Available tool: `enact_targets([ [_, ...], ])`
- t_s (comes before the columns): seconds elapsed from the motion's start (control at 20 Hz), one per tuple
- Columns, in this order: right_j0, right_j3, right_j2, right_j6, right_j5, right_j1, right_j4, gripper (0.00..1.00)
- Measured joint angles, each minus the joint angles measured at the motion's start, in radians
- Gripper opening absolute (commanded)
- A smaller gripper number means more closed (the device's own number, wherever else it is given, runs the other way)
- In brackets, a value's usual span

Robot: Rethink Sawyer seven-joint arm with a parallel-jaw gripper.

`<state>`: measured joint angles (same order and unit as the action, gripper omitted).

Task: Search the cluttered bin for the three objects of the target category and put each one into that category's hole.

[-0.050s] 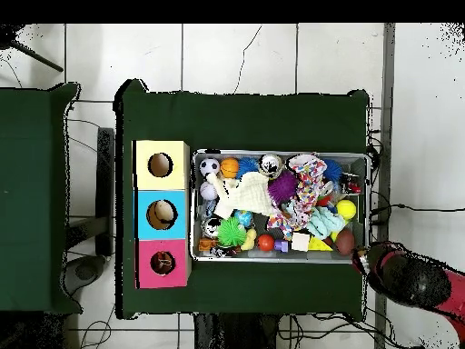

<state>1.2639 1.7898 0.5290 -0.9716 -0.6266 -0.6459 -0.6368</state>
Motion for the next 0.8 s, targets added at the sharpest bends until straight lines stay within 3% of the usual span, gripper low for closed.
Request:
enact_targets([
  [0.8, -0.001, 0.025, -0.002, 0.0, 0.003, 0.008, -0.006, 0.0],
])
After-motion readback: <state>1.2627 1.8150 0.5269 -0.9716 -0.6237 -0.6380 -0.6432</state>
